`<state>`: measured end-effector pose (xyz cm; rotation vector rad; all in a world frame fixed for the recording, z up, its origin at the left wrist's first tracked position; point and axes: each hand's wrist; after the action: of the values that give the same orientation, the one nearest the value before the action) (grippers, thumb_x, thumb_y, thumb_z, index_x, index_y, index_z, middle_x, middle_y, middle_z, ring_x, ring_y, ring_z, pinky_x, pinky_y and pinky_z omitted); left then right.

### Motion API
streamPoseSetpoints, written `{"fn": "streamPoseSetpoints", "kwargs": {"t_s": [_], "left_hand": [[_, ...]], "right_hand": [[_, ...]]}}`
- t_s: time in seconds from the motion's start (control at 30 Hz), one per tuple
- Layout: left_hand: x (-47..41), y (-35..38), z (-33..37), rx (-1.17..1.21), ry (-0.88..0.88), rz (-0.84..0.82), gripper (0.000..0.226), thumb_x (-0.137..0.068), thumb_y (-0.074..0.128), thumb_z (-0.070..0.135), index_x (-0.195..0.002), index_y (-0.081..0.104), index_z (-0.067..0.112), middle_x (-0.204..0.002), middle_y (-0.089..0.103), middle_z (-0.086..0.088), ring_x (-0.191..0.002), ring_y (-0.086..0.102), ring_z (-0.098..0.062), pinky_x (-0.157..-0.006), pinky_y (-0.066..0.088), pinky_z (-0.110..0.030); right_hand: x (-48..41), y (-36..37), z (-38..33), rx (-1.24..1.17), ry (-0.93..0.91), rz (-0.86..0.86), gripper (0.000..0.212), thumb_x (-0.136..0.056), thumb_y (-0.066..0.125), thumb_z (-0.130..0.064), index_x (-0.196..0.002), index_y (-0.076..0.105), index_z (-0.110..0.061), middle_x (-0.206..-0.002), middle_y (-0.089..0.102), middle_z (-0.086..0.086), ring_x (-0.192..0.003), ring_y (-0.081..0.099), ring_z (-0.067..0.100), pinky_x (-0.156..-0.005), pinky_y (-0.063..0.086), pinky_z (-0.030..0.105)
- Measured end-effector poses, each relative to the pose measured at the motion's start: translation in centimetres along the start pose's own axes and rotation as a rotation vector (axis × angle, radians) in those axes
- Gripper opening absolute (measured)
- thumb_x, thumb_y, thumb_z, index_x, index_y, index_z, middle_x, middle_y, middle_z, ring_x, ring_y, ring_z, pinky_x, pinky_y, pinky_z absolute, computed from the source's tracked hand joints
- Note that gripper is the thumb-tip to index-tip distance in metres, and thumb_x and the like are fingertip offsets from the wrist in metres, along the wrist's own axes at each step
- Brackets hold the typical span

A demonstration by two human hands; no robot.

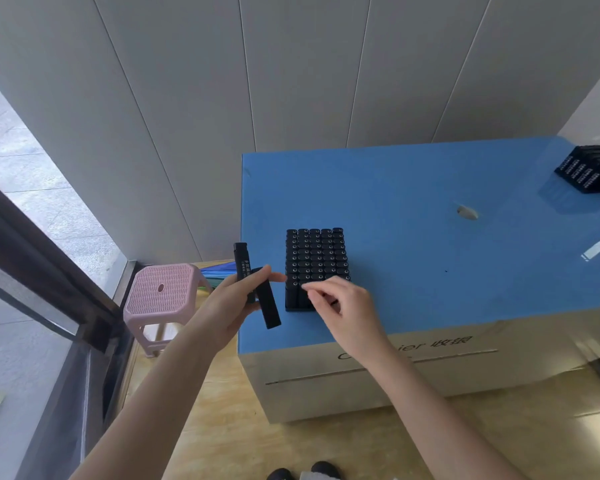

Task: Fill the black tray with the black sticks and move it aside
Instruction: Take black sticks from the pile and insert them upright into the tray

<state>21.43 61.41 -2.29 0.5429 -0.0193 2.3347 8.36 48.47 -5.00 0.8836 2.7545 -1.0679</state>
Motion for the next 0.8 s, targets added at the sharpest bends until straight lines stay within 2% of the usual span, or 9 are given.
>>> {"fn": "streamPoseSetpoints", "kwargs": {"t_s": [0.13,0.23,0.3,0.4,0.53,0.6,0.67,0.73,0.8], "left_hand": [[0.6,0.4,0.0,-0.081,0.011,-0.052,0.032,-0.086,0.057,0.037,-0.092,0.075,0.012,-0.1,0.056,-0.017,-0.093,0.049,-0.031,-0.096,0.041,-0.048],[0.8,1.1,-0.2,-0.132,0.04,-0.083,0.027,-0.089,0.056,0.032,-0.096,0.073,0.013,-0.092,0.061,-0.013,-0.09,0.053,-0.031,-0.088,0.043,-0.04],[0.7,1.3,-0.3,-0.164,0.039,-0.093,0.029,-0.092,0.053,0.031,-0.103,0.068,0.009,-0.085,0.061,-0.009,-0.084,0.055,-0.026,-0.084,0.045,-0.037],[0.8,1.1,-0.2,-0.157,0.019,-0.146,0.033,-0.095,0.048,0.031,-0.106,0.063,0.004,-0.066,0.041,-0.003,-0.059,0.037,-0.012,-0.059,0.034,-0.023],[0.5,0.2,-0.4,-0.165,0.017,-0.134,0.031,-0.097,0.041,0.032,-0.112,0.058,0.011,-0.055,0.029,0.004,-0.049,0.029,-0.008,-0.048,0.03,-0.019],[0.4,-0.3,-0.6,-0.144,0.006,-0.112,0.03,-0.097,0.043,0.031,-0.105,0.059,0.007,-0.051,0.029,0.006,-0.044,0.027,-0.007,-0.042,0.027,-0.017],[0.4,-0.6,-0.8,-0.128,-0.015,-0.118,0.027,-0.095,0.046,0.031,-0.093,0.057,0.006,-0.05,0.027,0.006,-0.043,0.023,-0.007,-0.04,0.023,-0.017],[0.5,-0.7,-1.1,-0.117,-0.051,-0.121,0.026,-0.091,0.051,0.034,-0.084,0.053,0.009,-0.049,0.023,0.005,-0.042,0.019,-0.008,-0.041,0.018,-0.02],[0.4,-0.6,-1.2,-0.099,-0.095,-0.119,0.031,-0.086,0.053,0.042,-0.076,0.049,0.013,-0.048,0.02,0.004,-0.042,0.017,-0.01,-0.042,0.014,-0.022]], "right_hand": [[0.1,1.1,-2.4,-0.46,0.345,-0.265,0.029,-0.097,0.042,-0.029,-0.119,0.055,-0.014,-0.099,0.066,-0.003,-0.089,0.066,0.009,-0.079,0.053,0.021],[0.1,1.7,-3.6,-0.685,0.477,-0.274,0.024,-0.096,0.047,-0.031,-0.114,0.05,-0.016,-0.104,0.065,0.001,-0.094,0.065,0.015,-0.077,0.055,0.023],[0.1,1.9,-3.6,-0.679,0.47,-0.233,0.024,-0.093,0.051,-0.028,-0.114,0.051,-0.016,-0.105,0.066,0.004,-0.095,0.064,0.012,-0.076,0.054,0.022],[0.2,1.0,-3.0,-0.672,0.42,-0.252,0.023,-0.092,0.054,-0.023,-0.114,0.056,-0.018,-0.098,0.068,0.005,-0.092,0.063,0.009,-0.077,0.049,0.018],[0.5,-0.6,-1.9,-0.623,0.408,-0.289,0.021,-0.093,0.054,-0.02,-0.112,0.061,-0.017,-0.098,0.068,-0.003,-0.093,0.062,0.006,-0.081,0.048,0.016],[0.8,-1.1,-1.2,-0.645,0.424,-0.269,0.02,-0.091,0.057,-0.017,-0.111,0.061,-0.014,-0.1,0.069,-0.005,-0.094,0.062,0.003,-0.083,0.047,0.013],[1.0,-1.7,-0.9,-0.679,0.441,-0.239,0.017,-0.091,0.056,-0.015,-0.107,0.06,-0.013,-0.091,0.068,-0.01,-0.082,0.062,0.0,-0.07,0.045,0.009],[1.1,-2.4,-0.4,-0.698,0.443,-0.194,0.015,-0.091,0.055,-0.012,-0.107,0.056,-0.013,-0.084,0.065,-0.007,-0.07,0.057,0.005,-0.062,0.043,0.013],[1.0,-3.1,0.1,-0.69,0.434,-0.116,0.019,-0.09,0.056,-0.009,-0.107,0.053,-0.015,-0.083,0.065,0.0,-0.065,0.056,0.008,-0.062,0.046,0.019]]}}
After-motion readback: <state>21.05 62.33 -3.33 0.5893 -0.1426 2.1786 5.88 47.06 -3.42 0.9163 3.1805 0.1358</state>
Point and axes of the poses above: each hand's wrist, its own x-axis away from the middle knuckle, its own y-axis out of the palm, z = x × y
